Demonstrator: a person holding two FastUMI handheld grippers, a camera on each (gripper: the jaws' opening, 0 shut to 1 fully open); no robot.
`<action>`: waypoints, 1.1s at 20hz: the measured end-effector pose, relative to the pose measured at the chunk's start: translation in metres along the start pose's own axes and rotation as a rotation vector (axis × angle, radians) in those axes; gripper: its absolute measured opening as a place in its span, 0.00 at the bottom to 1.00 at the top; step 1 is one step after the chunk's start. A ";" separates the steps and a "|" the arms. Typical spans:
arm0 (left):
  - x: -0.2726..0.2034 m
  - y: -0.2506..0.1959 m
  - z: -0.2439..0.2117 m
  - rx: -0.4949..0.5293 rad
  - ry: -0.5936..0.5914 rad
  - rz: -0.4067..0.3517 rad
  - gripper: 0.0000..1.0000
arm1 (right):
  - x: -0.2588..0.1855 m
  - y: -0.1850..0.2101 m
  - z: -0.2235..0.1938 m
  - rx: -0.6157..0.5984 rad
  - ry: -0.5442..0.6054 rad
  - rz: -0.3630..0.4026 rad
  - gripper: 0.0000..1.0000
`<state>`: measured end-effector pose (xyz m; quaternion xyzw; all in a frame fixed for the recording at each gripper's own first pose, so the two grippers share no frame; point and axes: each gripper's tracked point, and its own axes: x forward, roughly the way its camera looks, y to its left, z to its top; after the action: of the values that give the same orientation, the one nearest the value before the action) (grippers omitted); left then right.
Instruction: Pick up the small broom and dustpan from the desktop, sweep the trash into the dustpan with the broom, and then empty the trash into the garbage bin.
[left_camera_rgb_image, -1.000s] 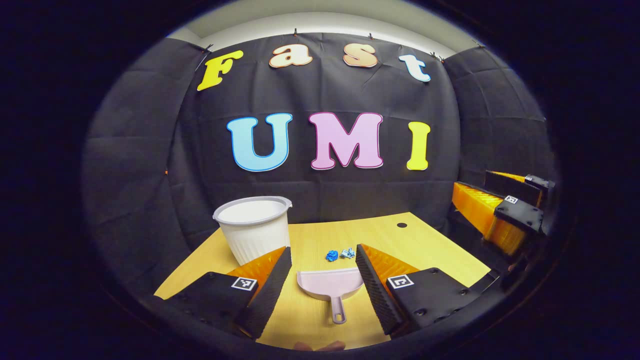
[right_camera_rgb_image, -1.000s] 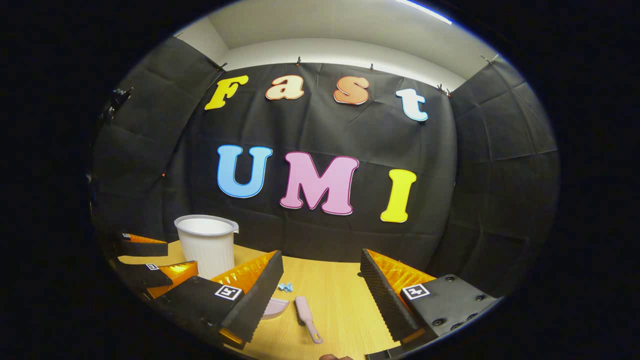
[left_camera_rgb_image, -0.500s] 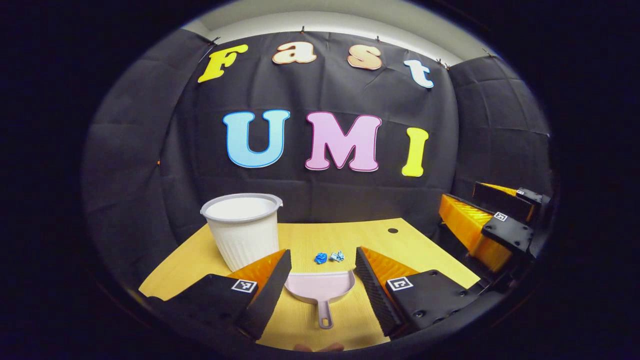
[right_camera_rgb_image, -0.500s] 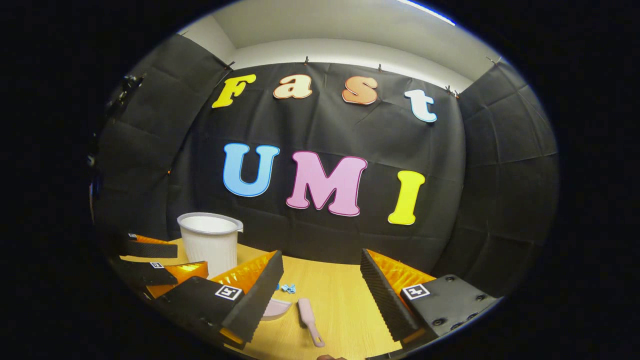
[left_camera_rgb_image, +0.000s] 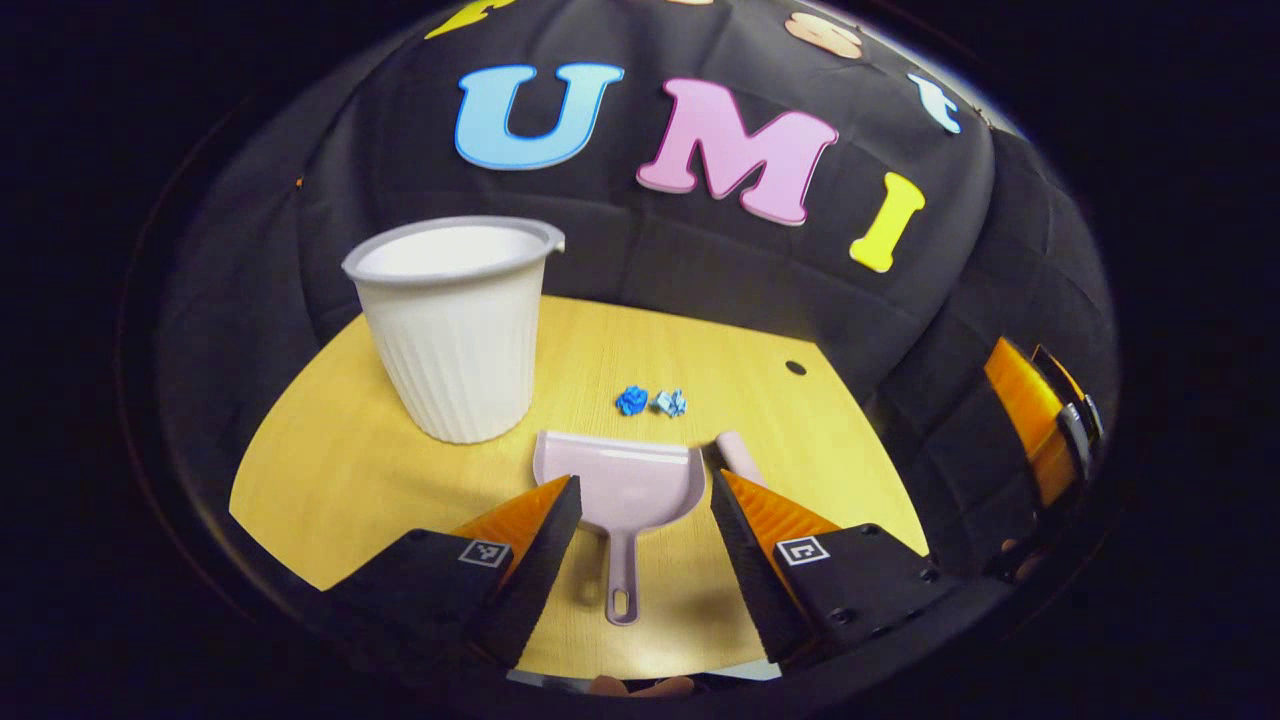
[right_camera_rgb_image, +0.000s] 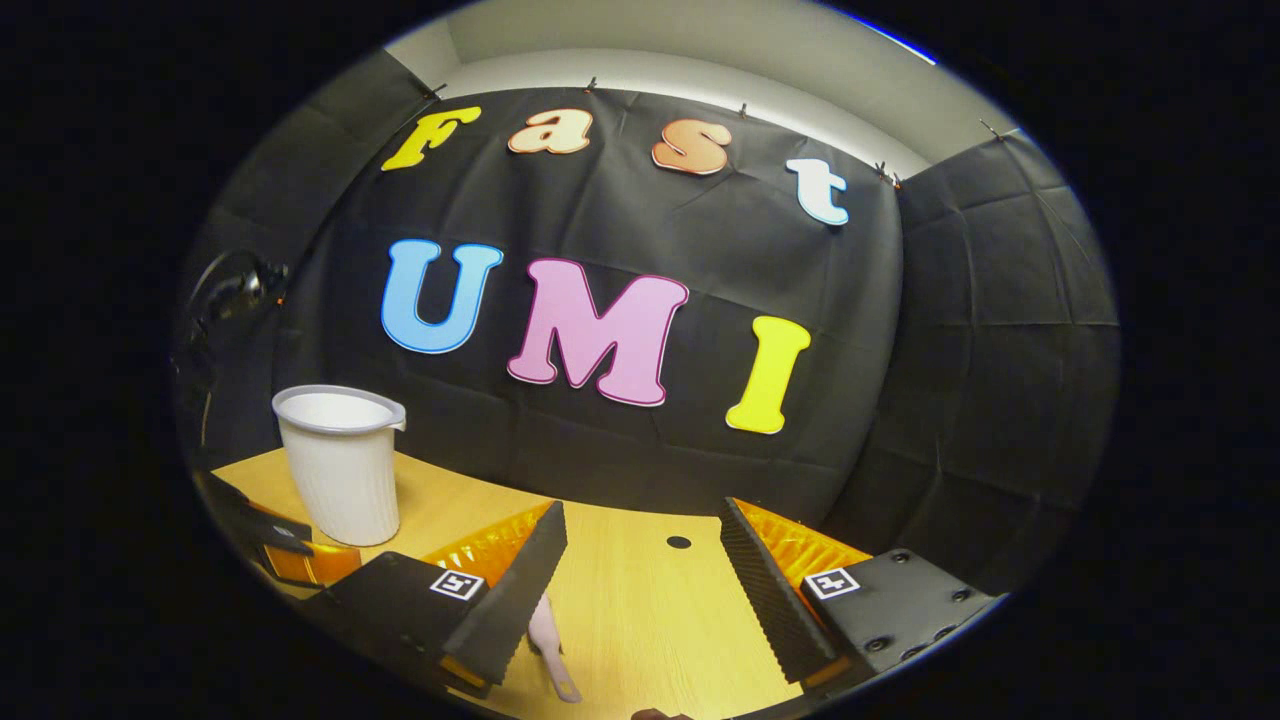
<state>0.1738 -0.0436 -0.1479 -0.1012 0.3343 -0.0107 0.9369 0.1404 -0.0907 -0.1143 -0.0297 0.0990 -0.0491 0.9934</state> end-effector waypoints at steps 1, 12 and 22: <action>0.015 0.002 -0.012 -0.006 0.058 0.006 0.79 | 0.007 -0.003 -0.008 0.005 0.017 -0.002 1.00; 0.109 0.030 -0.079 -0.012 0.552 0.161 0.80 | 0.004 0.002 -0.144 -0.105 0.340 0.108 1.00; 0.138 0.021 -0.075 0.007 0.690 0.199 0.51 | 0.000 0.040 -0.208 0.118 0.717 0.271 1.00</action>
<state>0.2333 -0.0489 -0.2948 -0.0553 0.6392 0.0458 0.7657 0.1020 -0.0608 -0.3210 0.0596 0.4403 0.0696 0.8932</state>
